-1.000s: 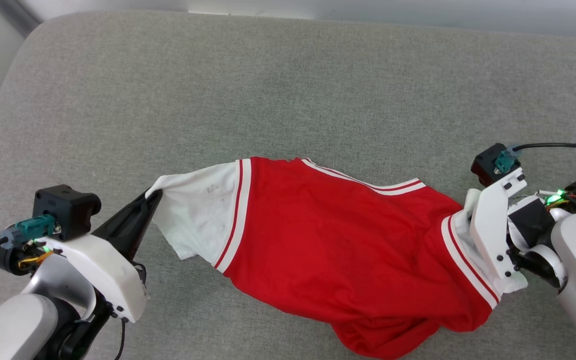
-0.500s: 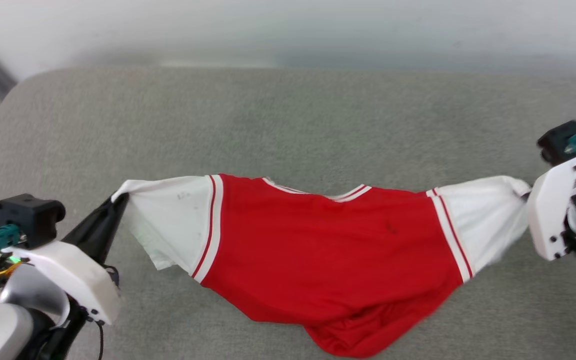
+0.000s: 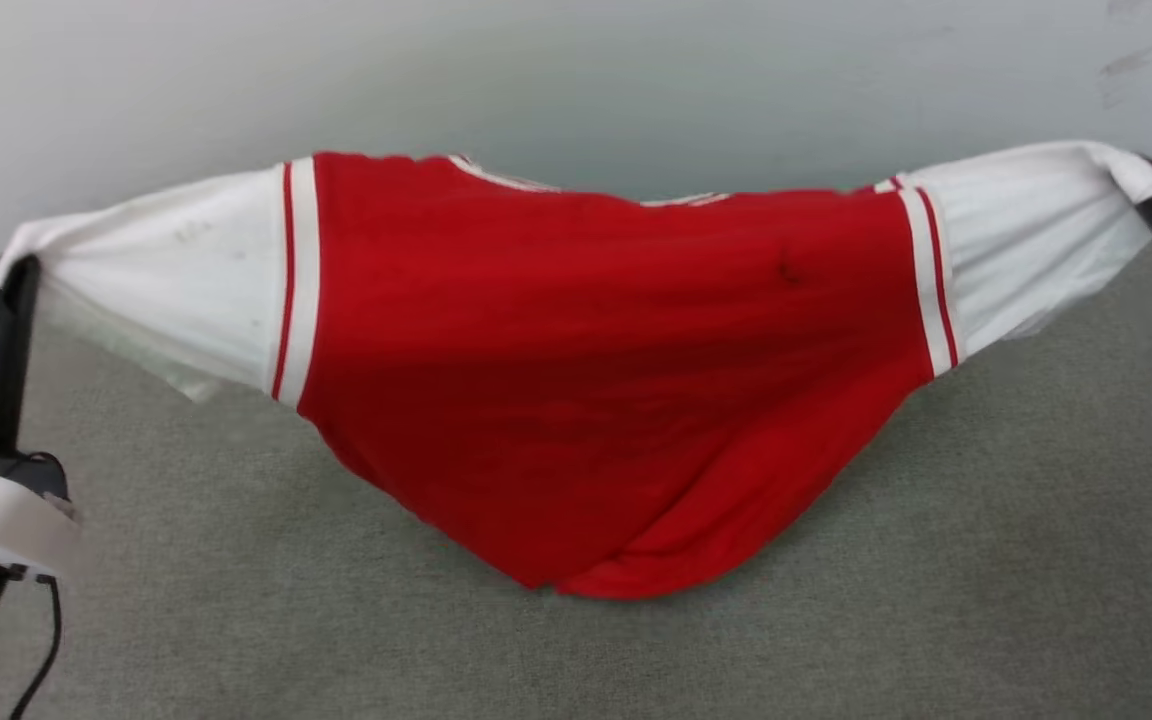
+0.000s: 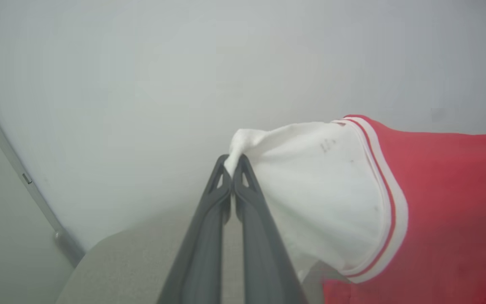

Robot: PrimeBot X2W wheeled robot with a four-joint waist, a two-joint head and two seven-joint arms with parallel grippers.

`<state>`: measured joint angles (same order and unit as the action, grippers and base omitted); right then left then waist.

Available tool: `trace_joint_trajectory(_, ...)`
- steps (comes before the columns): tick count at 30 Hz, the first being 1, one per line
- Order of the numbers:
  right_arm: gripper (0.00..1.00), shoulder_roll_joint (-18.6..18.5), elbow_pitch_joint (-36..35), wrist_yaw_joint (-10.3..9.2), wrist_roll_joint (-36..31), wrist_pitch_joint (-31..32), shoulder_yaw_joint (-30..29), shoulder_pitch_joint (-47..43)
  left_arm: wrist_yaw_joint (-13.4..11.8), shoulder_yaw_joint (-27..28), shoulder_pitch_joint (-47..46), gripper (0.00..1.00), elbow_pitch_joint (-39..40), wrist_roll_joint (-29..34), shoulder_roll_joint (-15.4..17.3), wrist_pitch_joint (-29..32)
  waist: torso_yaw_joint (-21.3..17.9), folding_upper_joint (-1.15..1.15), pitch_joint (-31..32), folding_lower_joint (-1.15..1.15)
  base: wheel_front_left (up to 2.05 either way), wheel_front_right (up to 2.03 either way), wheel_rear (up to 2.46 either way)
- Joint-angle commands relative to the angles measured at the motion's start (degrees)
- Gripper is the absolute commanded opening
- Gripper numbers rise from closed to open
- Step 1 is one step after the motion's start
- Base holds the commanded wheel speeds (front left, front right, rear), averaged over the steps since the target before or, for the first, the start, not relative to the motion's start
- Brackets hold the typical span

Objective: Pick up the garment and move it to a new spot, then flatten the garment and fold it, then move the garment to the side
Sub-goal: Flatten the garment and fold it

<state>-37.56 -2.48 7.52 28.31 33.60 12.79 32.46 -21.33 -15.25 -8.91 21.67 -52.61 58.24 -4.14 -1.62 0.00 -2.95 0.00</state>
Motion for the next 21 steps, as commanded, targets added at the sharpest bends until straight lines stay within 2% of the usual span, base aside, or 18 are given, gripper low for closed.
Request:
trace_joint_trajectory(1,0.00,0.08,-0.97,-0.07,-0.32,-0.43,-0.46,1.19,-0.38,1.10,0.28,0.00,0.60,-0.02,0.64,-0.64,-1.00,0.00,0.48,0.00,0.00,0.00,0.00)
trace_joint_trajectory(11,0.00,1.06,-5.78,-0.07,-2.05,-2.52,-4.42,8.55,-1.60,12.33,-4.70,0.00,4.32,-1.29,5.28,-4.02,-3.53,0.00,-1.12,0.00,0.00,0.00,0.00)
trace_joint_trajectory(17,0.00,2.46,-4.65,-0.07,-2.19,-2.75,-5.56,14.55,0.66,16.02,-10.81,0.00,2.21,-3.32,7.55,-3.57,-3.91,0.00,-5.34,0.00,0.00,0.00,0.00)
trace_joint_trajectory(21,0.00,3.68,-2.62,-0.07,-2.89,-3.37,-5.34,19.66,3.69,15.17,-17.34,0.00,-1.51,-4.52,8.38,-3.06,-3.86,0.00,-9.85,0.00,0.00,0.00,0.00)
